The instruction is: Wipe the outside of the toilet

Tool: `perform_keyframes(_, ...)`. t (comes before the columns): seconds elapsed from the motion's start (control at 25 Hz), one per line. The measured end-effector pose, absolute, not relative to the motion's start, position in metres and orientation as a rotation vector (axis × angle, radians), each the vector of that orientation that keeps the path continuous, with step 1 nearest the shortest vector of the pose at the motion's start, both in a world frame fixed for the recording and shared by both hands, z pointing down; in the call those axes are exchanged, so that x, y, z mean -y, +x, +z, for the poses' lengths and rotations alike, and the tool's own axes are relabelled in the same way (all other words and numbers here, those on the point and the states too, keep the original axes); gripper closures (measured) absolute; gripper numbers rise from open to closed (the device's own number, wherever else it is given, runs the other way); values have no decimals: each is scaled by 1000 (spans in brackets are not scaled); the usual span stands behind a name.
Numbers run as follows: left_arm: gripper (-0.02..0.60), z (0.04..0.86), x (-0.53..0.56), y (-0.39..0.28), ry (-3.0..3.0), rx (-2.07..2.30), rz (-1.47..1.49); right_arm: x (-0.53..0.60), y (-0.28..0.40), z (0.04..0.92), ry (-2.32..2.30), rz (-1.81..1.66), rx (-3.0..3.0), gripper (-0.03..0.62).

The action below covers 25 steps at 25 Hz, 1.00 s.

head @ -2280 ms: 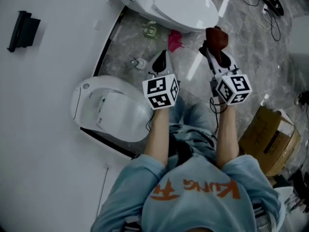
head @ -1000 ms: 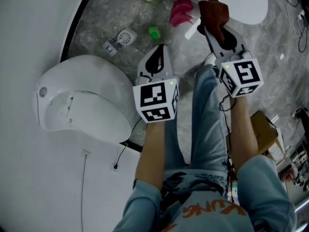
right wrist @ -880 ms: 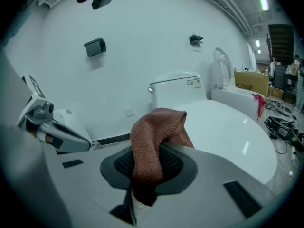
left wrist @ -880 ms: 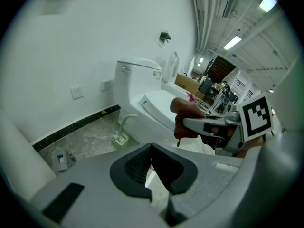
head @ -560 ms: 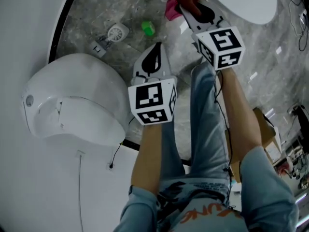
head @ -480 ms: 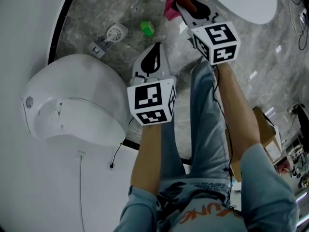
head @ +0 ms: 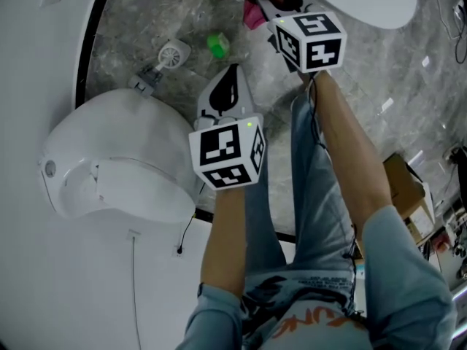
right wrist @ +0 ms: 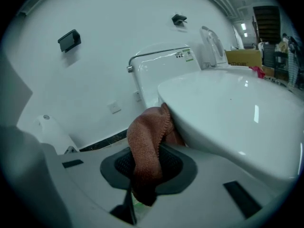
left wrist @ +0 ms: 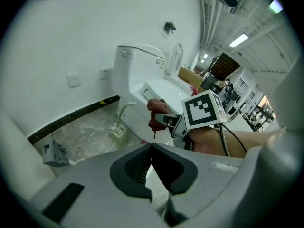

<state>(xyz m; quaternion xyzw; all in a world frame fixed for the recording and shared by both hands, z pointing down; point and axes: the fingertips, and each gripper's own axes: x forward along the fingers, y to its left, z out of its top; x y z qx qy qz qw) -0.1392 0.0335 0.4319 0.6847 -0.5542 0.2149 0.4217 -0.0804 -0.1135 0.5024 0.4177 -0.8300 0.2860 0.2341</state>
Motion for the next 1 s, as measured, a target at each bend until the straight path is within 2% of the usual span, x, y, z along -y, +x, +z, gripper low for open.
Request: perform_keyframes(1.0, 581, 438, -44, -41, 1805, 1270, 631, 72, 27, 500, 1333, 995, 2238, 523)
